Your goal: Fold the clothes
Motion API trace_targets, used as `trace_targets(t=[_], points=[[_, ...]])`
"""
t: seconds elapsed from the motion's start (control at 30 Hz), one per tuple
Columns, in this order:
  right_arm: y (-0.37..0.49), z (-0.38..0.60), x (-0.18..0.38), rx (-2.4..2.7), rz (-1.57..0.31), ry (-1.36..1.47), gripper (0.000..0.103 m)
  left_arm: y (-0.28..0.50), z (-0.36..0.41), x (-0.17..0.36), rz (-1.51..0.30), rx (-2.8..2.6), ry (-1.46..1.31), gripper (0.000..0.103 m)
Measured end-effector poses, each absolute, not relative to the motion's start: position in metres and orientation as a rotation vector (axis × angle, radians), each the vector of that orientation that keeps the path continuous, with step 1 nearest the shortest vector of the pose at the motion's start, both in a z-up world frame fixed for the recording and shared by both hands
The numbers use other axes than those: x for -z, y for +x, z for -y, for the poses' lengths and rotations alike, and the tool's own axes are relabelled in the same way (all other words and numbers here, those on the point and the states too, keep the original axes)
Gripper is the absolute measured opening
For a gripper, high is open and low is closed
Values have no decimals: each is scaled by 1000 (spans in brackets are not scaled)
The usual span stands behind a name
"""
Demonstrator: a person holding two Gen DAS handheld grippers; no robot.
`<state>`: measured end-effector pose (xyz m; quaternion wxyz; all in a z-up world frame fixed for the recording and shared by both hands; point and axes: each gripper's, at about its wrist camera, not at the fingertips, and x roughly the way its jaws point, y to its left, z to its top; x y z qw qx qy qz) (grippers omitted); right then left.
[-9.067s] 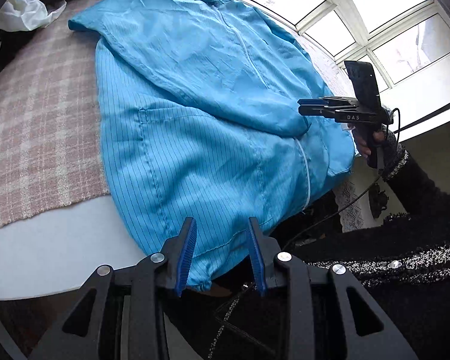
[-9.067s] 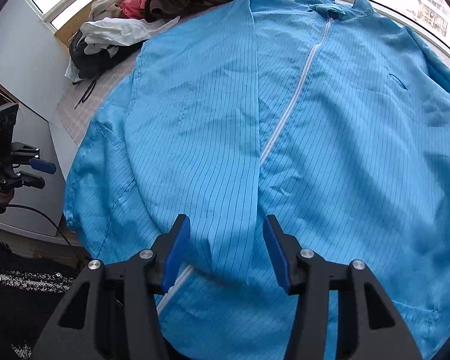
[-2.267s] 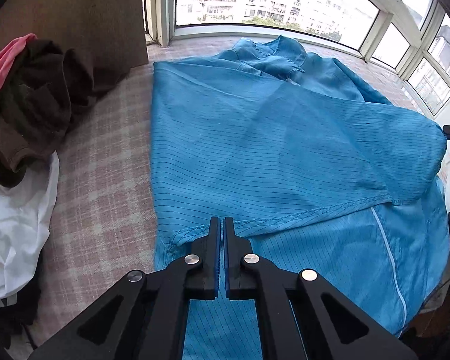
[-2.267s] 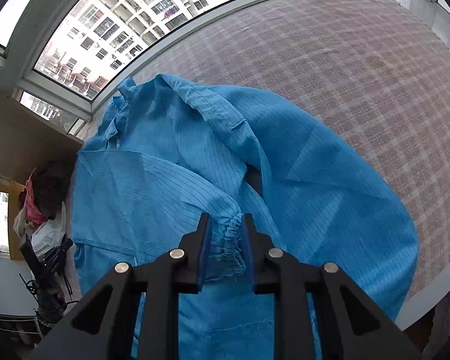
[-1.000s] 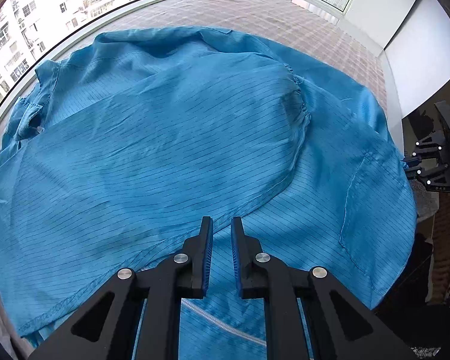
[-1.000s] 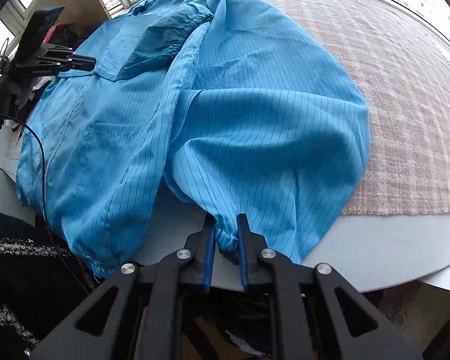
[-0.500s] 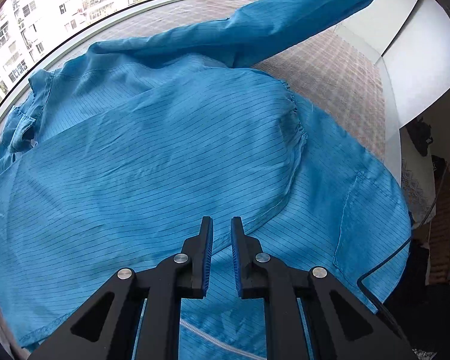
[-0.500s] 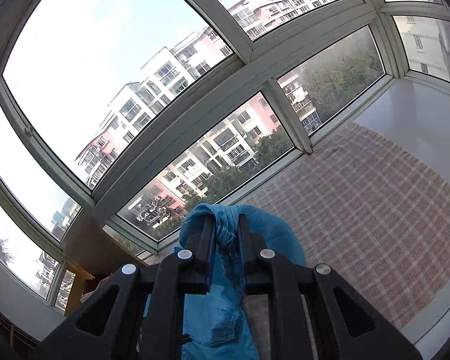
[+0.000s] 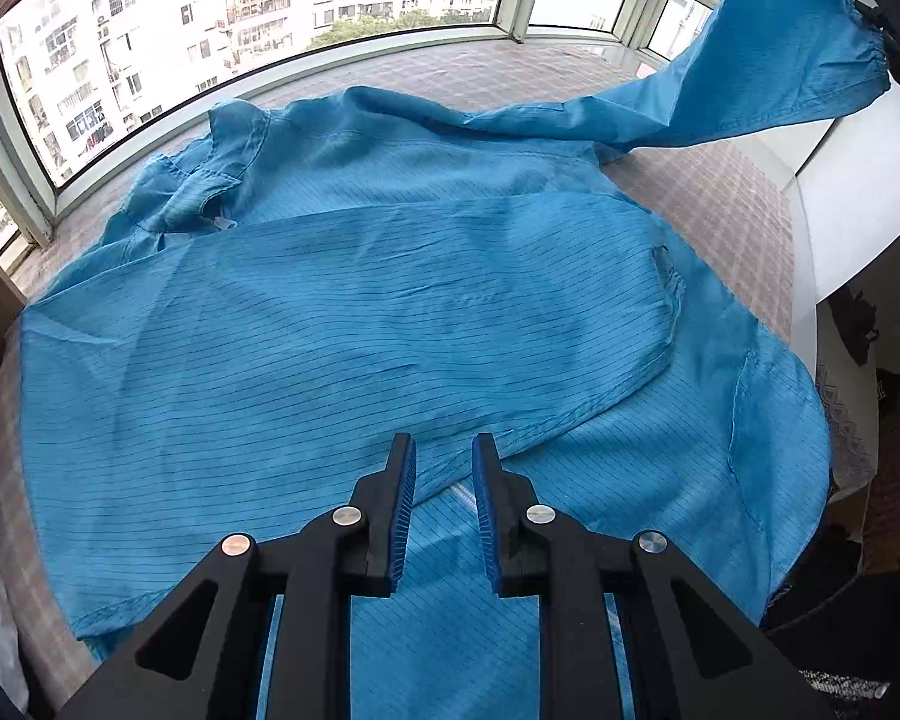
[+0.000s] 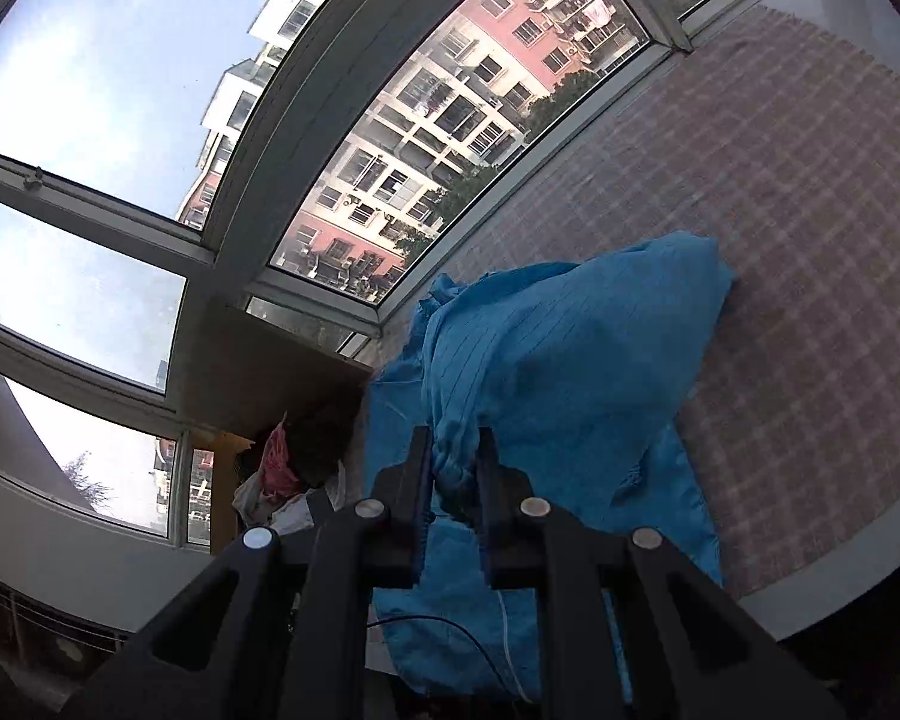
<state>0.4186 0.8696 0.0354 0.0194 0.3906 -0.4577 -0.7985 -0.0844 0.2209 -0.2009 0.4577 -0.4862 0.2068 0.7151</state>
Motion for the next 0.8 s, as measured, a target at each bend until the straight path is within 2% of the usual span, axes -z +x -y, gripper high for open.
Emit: trace_targets(t=[0.13, 0.23, 0.3, 0.43, 0.57, 0.63, 0.67, 0.8], points=[[376, -782, -50, 2412, 1332, 1143, 13, -97, -178, 194, -473, -1802, -1190, 18], [338, -687, -59, 2288, 1196, 1121, 13, -105, -143, 185, -429, -1841, -1184, 18], [316, -612, -42, 2159, 1099, 1191, 16, -112, -116, 180, -386, -1874, -1189, 18], [300, -489, 39, 1841, 951, 1503, 19, -126, -68, 184, -350, -1927, -1232, 18], [321, -481, 95, 1754, 985, 1627, 21, -133, -36, 194, -353, -1935, -1278, 18], [338, -502, 110, 1780, 976, 1680, 28, -134, -29, 199, -341, -1921, -1293, 18], [347, -518, 115, 1823, 980, 1700, 28, -134, -28, 202, -338, -1911, -1301, 18], [371, -611, 133, 2112, 1022, 1813, 31, -122, -30, 213, -316, -1841, -1335, 29]])
